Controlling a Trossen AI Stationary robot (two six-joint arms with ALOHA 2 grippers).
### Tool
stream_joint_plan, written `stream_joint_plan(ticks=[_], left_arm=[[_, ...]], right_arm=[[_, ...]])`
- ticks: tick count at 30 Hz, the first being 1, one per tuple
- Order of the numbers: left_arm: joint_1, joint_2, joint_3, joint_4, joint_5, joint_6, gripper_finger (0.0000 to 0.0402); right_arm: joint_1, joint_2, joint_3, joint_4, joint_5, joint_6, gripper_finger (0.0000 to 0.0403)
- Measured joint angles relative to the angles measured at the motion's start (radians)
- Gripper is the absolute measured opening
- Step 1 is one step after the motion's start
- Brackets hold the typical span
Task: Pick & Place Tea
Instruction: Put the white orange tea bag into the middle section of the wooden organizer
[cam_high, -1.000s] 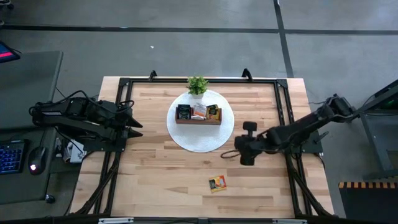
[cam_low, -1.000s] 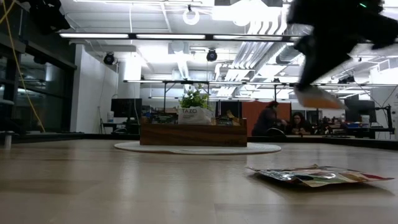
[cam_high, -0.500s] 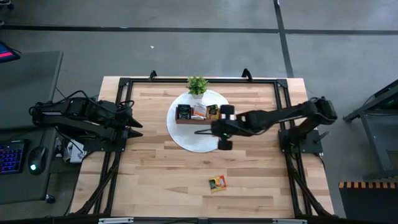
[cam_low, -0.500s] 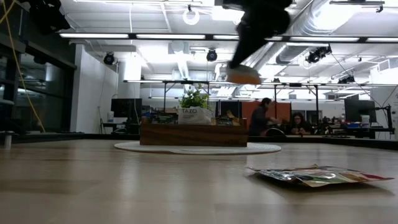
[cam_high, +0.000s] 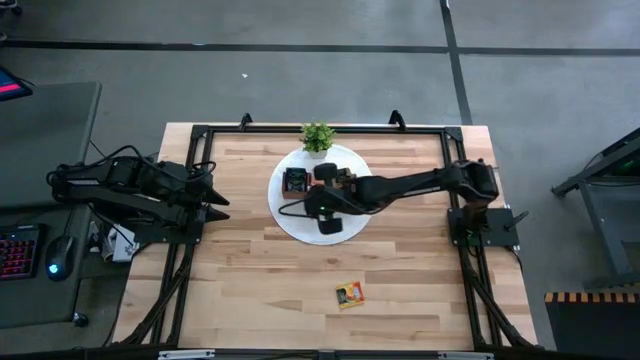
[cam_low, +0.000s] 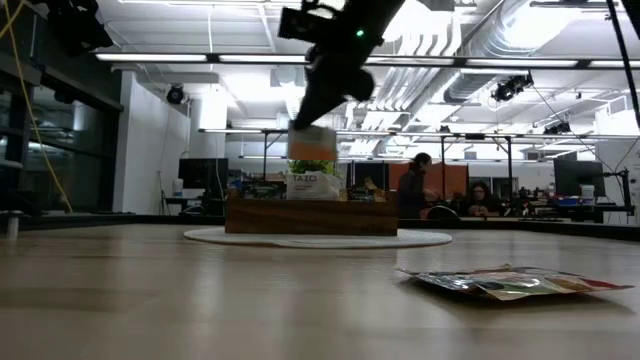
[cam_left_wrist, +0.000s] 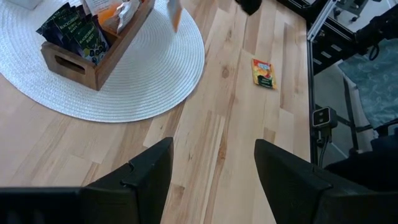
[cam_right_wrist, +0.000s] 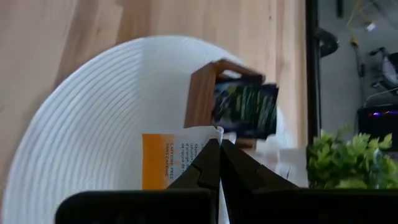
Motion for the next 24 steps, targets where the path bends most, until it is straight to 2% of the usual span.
stream_joint_plan(ticks=[7,24], left_arm=[[0.000,0.000,0.000,0.000,0.000,0.000,0.0223],[0.000,0.000,0.000,0.000,0.000,0.000,0.0223]], right_arm=[[-0.017,0.056,0.011,0.084,0.023,-0.047,0.0000],[-0.116,0.109,0.002,0.128,-0.022,-0.071,0.0000]])
